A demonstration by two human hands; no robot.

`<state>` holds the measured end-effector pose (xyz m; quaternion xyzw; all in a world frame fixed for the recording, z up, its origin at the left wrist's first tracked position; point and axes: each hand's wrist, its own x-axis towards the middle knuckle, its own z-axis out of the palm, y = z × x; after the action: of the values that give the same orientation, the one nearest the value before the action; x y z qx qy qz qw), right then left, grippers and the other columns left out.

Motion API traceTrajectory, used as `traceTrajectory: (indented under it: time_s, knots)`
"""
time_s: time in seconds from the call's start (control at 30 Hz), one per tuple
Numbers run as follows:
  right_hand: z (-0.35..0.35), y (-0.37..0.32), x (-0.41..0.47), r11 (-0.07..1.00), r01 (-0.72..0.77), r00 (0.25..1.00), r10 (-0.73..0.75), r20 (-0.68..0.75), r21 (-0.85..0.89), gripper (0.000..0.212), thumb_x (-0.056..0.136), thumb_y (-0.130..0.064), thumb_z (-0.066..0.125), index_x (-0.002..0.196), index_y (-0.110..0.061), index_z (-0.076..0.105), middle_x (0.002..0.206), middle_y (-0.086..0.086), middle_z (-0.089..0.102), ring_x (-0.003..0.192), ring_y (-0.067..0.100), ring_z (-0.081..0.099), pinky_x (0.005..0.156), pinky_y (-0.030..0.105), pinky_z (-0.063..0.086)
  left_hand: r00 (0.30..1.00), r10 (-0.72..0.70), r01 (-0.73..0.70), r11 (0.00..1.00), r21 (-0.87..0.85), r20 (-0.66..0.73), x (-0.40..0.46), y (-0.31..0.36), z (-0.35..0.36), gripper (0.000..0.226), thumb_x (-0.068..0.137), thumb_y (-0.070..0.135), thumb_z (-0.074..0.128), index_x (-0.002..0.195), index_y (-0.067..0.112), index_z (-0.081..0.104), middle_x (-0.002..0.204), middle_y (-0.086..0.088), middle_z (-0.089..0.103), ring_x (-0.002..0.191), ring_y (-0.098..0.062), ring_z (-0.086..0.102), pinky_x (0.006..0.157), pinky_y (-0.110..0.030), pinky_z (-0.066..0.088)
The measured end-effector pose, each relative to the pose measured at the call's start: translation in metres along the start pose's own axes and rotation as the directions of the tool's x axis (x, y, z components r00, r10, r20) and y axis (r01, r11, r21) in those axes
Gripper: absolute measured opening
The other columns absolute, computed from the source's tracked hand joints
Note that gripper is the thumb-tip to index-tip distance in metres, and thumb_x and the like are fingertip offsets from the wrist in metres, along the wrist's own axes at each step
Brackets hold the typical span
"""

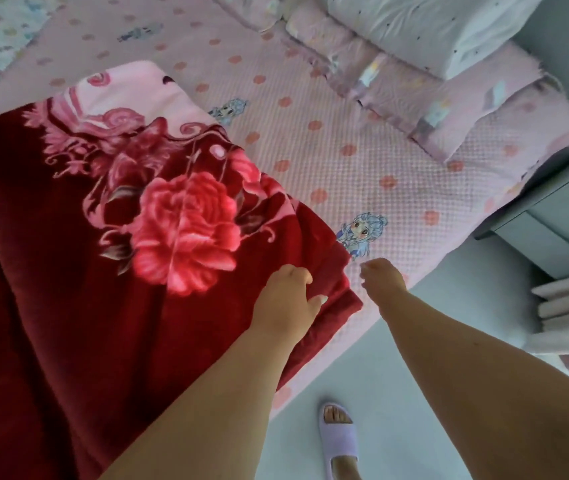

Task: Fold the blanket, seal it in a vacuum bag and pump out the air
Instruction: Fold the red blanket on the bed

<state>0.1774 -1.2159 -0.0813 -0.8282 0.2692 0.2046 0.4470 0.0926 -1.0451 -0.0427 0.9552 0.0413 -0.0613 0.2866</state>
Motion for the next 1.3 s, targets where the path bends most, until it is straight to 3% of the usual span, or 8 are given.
traceTrajectory:
  time_s: [0.17, 0.37, 0.5, 0.7, 0.87, 1.03, 1.13, 1.3]
  knots:
    - [0.008, -0.006, 0.04, 0.974, 0.143, 0.943, -0.188, 0.273, 0.177, 0.024, 0.096, -0.005, 0.049, 0.115, -0.014, 0.06, 0.106, 0.006, 0.063, 0.079, 0.017, 0.056, 0.072, 0.031, 0.046, 0.999, 0.011, -0.016, 0.989, 0.145, 0.038, 0.044, 0.015, 0.042, 0.071, 0.072, 0.058, 0.069, 0.128, 0.021, 0.046, 0.125, 0.001, 0.044, 0.116, -0.021, 0.043, 0.096, -0.038, 0.044]
    - [0.013, -0.007, 0.056, 0.774, -0.22, 0.762, -0.244, 0.6, 0.594, 0.03, 0.101, -0.023, 0.041, 0.127, -0.019, 0.056, 0.104, -0.006, 0.064, 0.082, 0.008, 0.056, 0.071, 0.02, 0.047, 0.999, -0.032, 0.038, 0.985, 0.167, -0.037, 0.067, -0.001, 0.056, 0.052, 0.086, 0.033, 0.063, 0.132, 0.013, 0.048, 0.126, -0.005, 0.051, 0.117, -0.023, 0.048, 0.099, -0.033, 0.039]
    - [0.012, 0.001, 0.061, 0.672, -0.327, 0.658, -0.343, 0.67, 0.665, 0.056, 0.082, 0.007, 0.049, 0.135, -0.012, 0.05, 0.113, -0.002, 0.062, 0.08, 0.011, 0.054, 0.077, 0.021, 0.047, 0.996, -0.069, 0.071, 0.997, 0.025, -0.058, 0.073, -0.008, 0.046, 0.026, 0.087, 0.021, 0.062, 0.111, 0.012, 0.066, 0.103, -0.004, 0.065, 0.098, -0.022, 0.059, 0.086, -0.027, 0.043]
    - [0.028, -0.006, 0.058, 0.684, -0.248, 0.687, -0.374, 0.622, 0.686, 0.042, 0.083, -0.012, 0.057, 0.125, -0.005, 0.057, 0.097, 0.006, 0.072, 0.088, 0.016, 0.068, 0.08, 0.027, 0.055, 0.98, -0.175, 0.195, 0.936, -0.294, 0.094, 0.073, -0.014, 0.039, 0.009, 0.084, 0.017, 0.068, 0.092, 0.019, 0.072, 0.073, 0.011, 0.069, 0.07, -0.005, 0.065, 0.069, -0.018, 0.048]
    - [0.013, 0.006, 0.057, 0.72, -0.233, 0.53, -0.469, 0.706, 0.653, 0.057, 0.081, 0.009, 0.058, 0.132, -0.017, 0.052, 0.126, 0.004, 0.061, 0.113, 0.021, 0.06, 0.096, 0.035, 0.05, 0.974, -0.199, 0.226, 0.809, -0.542, 0.11, 0.066, -0.013, 0.034, 0.009, 0.082, 0.002, 0.07, 0.089, 0.008, 0.073, 0.067, 0.014, 0.065, 0.057, 0.011, 0.058, 0.061, -0.006, 0.042]
    - [0.017, -0.007, 0.053, 0.792, -0.032, 0.744, -0.388, 0.543, 0.61, 0.016, 0.092, -0.005, 0.053, 0.103, -0.003, 0.063, 0.08, 0.005, 0.066, 0.069, 0.01, 0.059, 0.069, 0.023, 0.045, 0.975, -0.182, 0.22, 0.773, -0.595, 0.125, 0.064, -0.008, 0.032, 0.013, 0.081, -0.001, 0.071, 0.085, 0.011, 0.072, 0.071, 0.007, 0.068, 0.062, 0.007, 0.06, 0.067, -0.009, 0.048]
    - [-0.002, -0.004, 0.053, 0.853, 0.083, 0.821, -0.352, 0.45, 0.515, 0.003, 0.09, -0.01, 0.06, 0.087, -0.01, 0.06, 0.078, 0.003, 0.059, 0.067, 0.009, 0.051, 0.067, 0.022, 0.037, 0.98, -0.163, 0.198, 0.804, -0.561, 0.112, 0.061, -0.005, 0.032, 0.013, 0.081, 0.001, 0.072, 0.09, 0.009, 0.073, 0.077, -0.001, 0.071, 0.067, 0.001, 0.062, 0.073, -0.015, 0.049]
    - [-0.014, -0.001, 0.044, 0.793, -0.4, 0.753, -0.001, 0.658, 0.459, 0.037, 0.095, -0.054, 0.045, 0.111, -0.023, 0.054, 0.09, 0.012, 0.059, 0.063, 0.018, 0.062, 0.054, 0.028, 0.046, 0.99, -0.107, 0.136, 0.89, -0.436, 0.09, 0.057, 0.003, 0.029, 0.013, 0.082, 0.007, 0.072, 0.094, 0.011, 0.075, 0.077, 0.002, 0.072, 0.072, -0.006, 0.064, 0.077, -0.023, 0.05]
